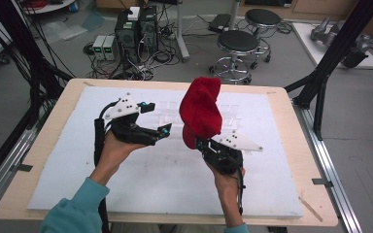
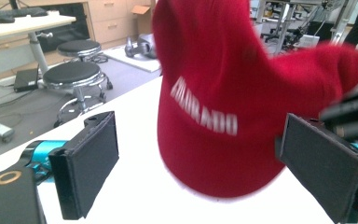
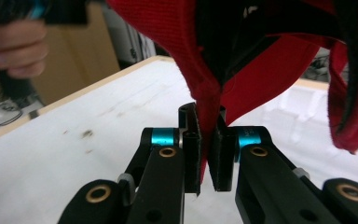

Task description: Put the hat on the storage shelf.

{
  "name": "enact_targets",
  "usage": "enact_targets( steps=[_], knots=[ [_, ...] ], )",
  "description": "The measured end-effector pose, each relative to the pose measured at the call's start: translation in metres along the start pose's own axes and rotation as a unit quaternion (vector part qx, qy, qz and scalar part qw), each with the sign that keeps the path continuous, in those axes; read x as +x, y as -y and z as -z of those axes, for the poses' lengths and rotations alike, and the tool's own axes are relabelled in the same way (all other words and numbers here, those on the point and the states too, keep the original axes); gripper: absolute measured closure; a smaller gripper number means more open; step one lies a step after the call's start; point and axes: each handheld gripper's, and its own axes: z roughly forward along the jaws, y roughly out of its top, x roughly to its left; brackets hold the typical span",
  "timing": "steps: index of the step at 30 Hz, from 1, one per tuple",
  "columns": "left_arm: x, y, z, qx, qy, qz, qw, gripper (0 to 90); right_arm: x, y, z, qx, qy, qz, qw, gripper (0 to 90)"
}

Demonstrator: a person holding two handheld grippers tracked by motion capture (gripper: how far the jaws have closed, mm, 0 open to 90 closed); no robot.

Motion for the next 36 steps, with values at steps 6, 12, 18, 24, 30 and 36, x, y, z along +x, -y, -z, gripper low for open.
enact_targets(
  steps=[6,12,18,24,30,36],
  knots=[
    [0.014,0.012,0.015,0.014,-0.002,-0.010,0.9999,11.8,-0.016,-0.019,0.001,-0.005,0.023,0.011,0.9997,85.5],
    [0.031,0.035,0.033,0.029,-0.001,-0.006,0.9996,11.8,-0.029,-0.032,-0.001,0.006,0.042,0.033,0.9985,85.5],
    [0.045,0.066,0.050,0.042,0.000,0.002,0.9991,11.8,-0.043,-0.041,-0.009,0.019,0.046,0.053,0.9974,85.5],
    [0.055,0.096,0.066,0.042,-0.017,0.017,0.9988,11.9,-0.059,-0.049,-0.025,0.036,0.036,0.062,0.9968,85.5],
    [0.062,0.121,0.082,0.036,-0.025,0.023,0.9988,12.1,-0.074,-0.055,-0.045,0.064,0.036,0.070,0.9948,85.5],
    [0.065,0.140,0.097,0.041,-0.039,0.035,0.9978,12.1,-0.085,-0.055,-0.054,0.074,0.032,0.064,0.9948,85.5]
  ],
)
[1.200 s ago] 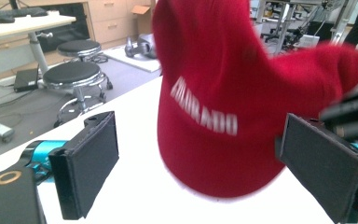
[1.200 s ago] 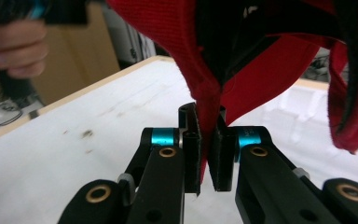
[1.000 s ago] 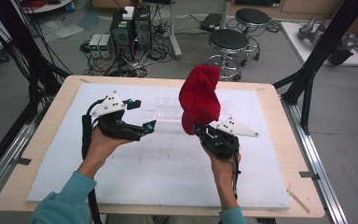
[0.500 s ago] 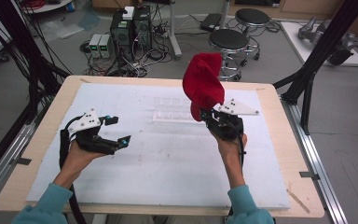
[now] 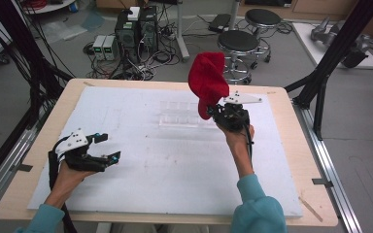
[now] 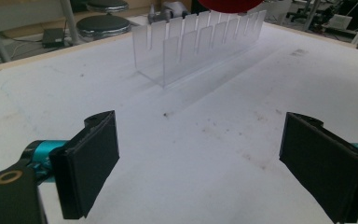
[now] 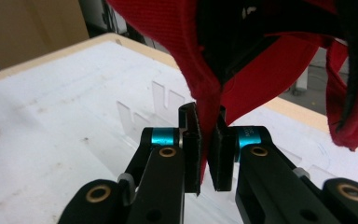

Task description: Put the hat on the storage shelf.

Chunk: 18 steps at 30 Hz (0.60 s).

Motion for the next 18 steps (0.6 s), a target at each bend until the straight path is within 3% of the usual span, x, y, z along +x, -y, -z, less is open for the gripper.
enact_targets(
  steps=[3,18],
  knots=[
    [0.002,0.011,0.007,0.000,-0.006,0.005,1.0000,12.2,-0.006,0.002,-0.006,0.007,-0.004,-0.008,0.9999,85.5],
    [0.004,0.029,0.017,-0.001,-0.017,0.016,0.9997,12.2,-0.017,0.010,-0.022,0.026,-0.016,-0.030,0.9991,85.3]
  ],
)
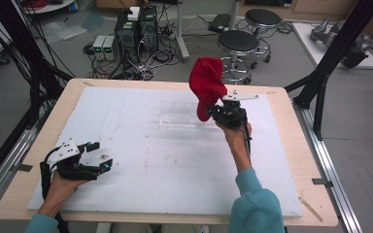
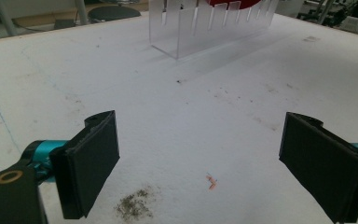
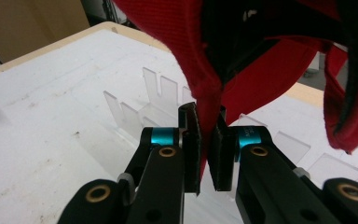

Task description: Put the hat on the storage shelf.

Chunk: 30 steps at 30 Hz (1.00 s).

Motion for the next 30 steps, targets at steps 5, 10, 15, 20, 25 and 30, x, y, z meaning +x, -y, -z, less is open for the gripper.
enact_targets(
  steps=[5,10,15,20,25,30],
  knots=[
    [0.000,0.004,0.001,0.001,-0.002,0.002,1.0000,12.2,-0.002,0.003,-0.006,0.011,-0.005,-0.007,0.9999,85.2],
    [0.001,0.006,0.003,-0.005,-0.007,0.005,1.0000,12.4,-0.003,0.006,-0.010,0.023,-0.008,-0.009,0.9997,85.2],
    [0.001,0.006,0.002,-0.003,-0.010,0.006,0.9999,12.5,-0.002,0.006,-0.011,0.025,-0.009,-0.007,0.9996,85.3],
    [0.000,0.007,0.003,-0.005,-0.015,0.006,0.9999,12.6,-0.001,0.011,-0.010,0.033,-0.010,-0.005,0.9994,85.0],
    [0.000,0.007,0.003,-0.006,-0.017,0.005,0.9998,12.7,0.000,0.015,-0.008,0.038,-0.006,-0.004,0.9993,83.7],
    [0.000,0.007,0.003,-0.006,-0.019,0.006,0.9998,12.7,0.000,0.017,-0.004,0.029,-0.001,0.002,0.9996,68.9]
  ],
)
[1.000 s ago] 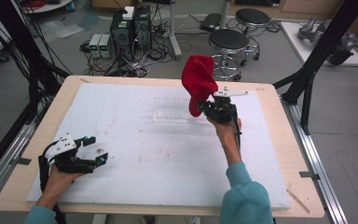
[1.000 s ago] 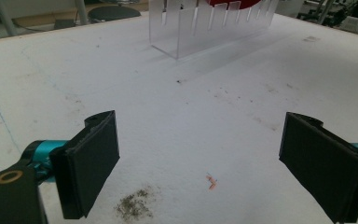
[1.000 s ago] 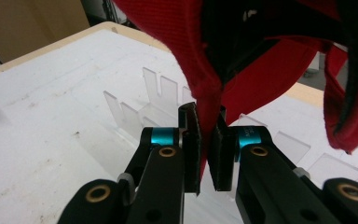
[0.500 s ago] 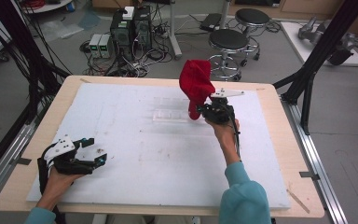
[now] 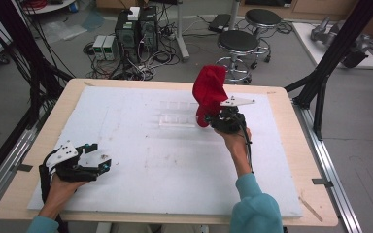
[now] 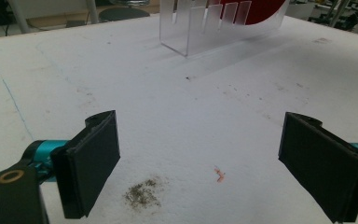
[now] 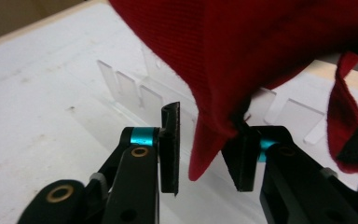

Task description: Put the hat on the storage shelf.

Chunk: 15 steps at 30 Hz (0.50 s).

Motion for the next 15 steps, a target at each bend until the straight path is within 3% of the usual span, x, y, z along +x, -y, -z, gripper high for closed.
enact_targets(
  steps=[3,4,5,6,7,8,10,15],
  knots=[
    [0.000,0.000,0.000,0.001,-0.001,0.000,1.0000,12.7,0.001,0.000,0.006,-0.002,0.005,-0.001,1.0000,59.4],
    [0.000,0.000,0.000,0.001,-0.001,0.001,1.0000,12.7,0.002,0.001,0.011,-0.003,0.014,-0.006,0.9999,48.4],
    [0.000,0.000,0.000,0.001,-0.002,0.002,1.0000,12.6,0.002,0.002,0.013,-0.004,0.017,-0.010,0.9998,42.4],
    [0.001,0.000,0.000,0.000,-0.003,0.004,1.0000,12.6,0.002,0.002,0.013,-0.004,0.017,-0.010,0.9998,42.4],
    [0.001,0.000,0.000,-0.001,-0.003,0.006,1.0000,12.7,0.003,0.004,0.020,0.005,0.020,-0.024,0.9995,33.7],
    [0.001,0.000,0.000,-0.002,-0.003,0.006,1.0000,12.7,0.003,0.004,0.020,0.005,0.020,-0.024,0.9995,33.7],
    [0.001,0.000,0.001,-0.004,-0.005,0.009,0.9999,12.7,0.009,0.013,0.036,-0.022,0.015,-0.021,0.9994,27.4],
    [0.001,0.001,0.001,-0.007,-0.011,0.010,0.9999,12.7,0.017,0.018,0.058,-0.019,0.008,-0.015,0.9997,19.5]
  ],
)
